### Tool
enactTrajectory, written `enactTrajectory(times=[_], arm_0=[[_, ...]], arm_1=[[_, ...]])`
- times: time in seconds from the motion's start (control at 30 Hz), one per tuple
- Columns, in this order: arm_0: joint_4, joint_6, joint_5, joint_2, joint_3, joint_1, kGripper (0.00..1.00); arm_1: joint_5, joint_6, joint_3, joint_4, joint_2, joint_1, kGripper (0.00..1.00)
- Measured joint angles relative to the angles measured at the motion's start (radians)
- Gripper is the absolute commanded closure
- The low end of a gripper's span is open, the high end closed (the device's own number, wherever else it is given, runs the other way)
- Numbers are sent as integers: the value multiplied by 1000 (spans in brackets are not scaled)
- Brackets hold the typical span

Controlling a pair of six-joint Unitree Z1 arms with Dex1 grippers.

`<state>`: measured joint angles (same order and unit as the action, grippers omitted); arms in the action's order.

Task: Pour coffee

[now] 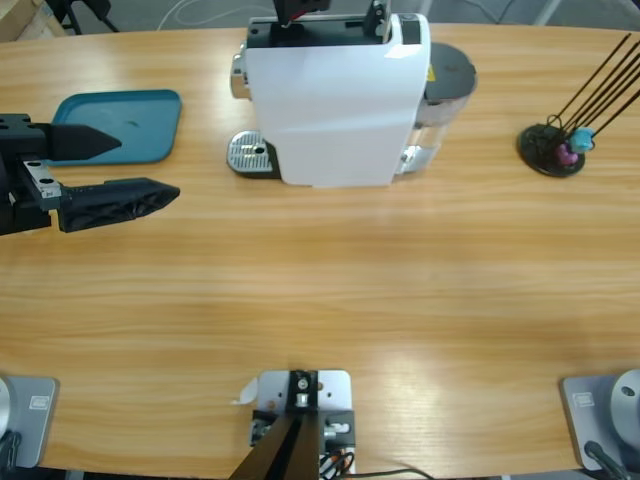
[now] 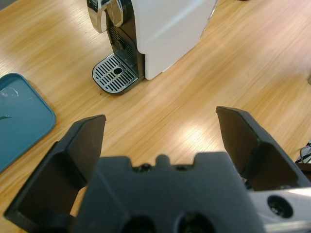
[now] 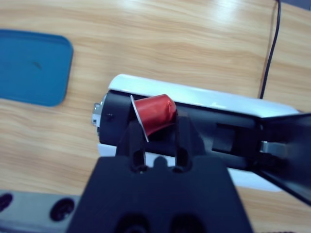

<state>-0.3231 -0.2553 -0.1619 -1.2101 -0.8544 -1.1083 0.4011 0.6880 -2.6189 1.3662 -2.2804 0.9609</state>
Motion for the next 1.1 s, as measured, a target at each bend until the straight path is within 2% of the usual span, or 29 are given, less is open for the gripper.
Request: enactTrajectory(times=[0.3,0.87,1.1], arm_0=[[0,-2,0,0,5,0,0],[8,-17,0,0,37,-8,0],[8,-20,0,0,37,-13,0]], arm_1=[[0,80,0,-14,0,0,1000],[1,140,0,11,1,41,1000],[31,141,0,23,1,41,1000]])
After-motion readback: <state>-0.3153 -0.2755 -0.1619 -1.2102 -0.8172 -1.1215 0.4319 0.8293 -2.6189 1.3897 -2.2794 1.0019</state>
